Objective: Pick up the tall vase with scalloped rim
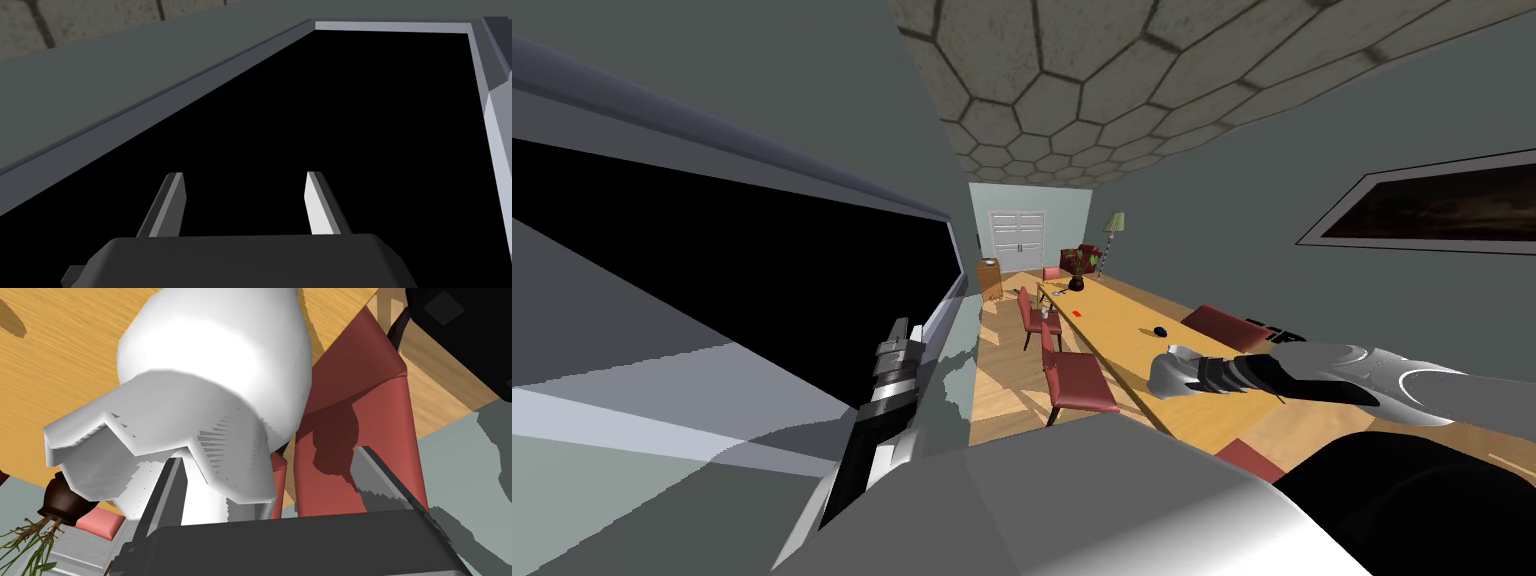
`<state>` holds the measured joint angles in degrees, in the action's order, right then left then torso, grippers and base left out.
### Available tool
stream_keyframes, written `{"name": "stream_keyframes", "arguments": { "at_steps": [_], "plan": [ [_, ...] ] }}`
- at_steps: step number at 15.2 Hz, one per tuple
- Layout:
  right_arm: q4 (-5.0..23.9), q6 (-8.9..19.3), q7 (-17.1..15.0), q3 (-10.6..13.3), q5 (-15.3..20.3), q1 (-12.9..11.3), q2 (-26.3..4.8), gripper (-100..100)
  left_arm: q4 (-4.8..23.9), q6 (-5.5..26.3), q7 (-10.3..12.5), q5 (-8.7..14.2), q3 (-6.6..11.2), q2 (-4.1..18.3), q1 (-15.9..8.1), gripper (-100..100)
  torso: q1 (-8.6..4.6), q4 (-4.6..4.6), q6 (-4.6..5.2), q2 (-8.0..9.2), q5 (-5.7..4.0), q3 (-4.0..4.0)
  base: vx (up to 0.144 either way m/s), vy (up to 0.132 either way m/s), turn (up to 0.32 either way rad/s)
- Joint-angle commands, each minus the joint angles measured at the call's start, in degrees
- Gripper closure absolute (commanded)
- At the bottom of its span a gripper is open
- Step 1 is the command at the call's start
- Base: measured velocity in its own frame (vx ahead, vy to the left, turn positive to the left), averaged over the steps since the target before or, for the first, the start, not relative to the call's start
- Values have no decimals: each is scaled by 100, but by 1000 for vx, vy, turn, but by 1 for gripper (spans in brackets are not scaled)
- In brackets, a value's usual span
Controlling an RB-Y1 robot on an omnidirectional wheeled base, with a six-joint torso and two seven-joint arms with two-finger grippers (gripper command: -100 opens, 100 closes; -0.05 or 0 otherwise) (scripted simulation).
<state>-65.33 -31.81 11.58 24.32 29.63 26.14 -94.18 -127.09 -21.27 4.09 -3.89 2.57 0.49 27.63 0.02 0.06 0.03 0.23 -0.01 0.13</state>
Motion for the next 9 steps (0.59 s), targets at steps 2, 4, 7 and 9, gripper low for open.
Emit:
{"name": "stream_keyframes", "arguments": {
  "at_steps": [2, 4, 7, 9],
  "plan": [
    [0, 1, 0, 0, 0, 0, -1, 100, 0, 0, 0, 0, 0, 0, 0, 0, 3, 0, 0, -1, 1, -1, 0, 0, 0],
    [10, 10, 4, -8, 2, -5, -17, 100, 0, 0, 0, 0, 0, 0, 0, 0, 6, -3, 4, -1, -13, -2, 1, -5, 5],
    [-96, -71, -89, -37, -40, -7, -237, 100, 0, 0, 0, 0, 0, 0, 1, 0, 7, 2, 2, -5, -8, -1, 12, 14, -45],
    [-75, -75, -78, -29, -31, -13, -221, 100, 0, 0, 0, 0, 0, 0, 1, 0, 21, 3, 2, -7, 1, -1, 13, 23, -52]
  ]
}}
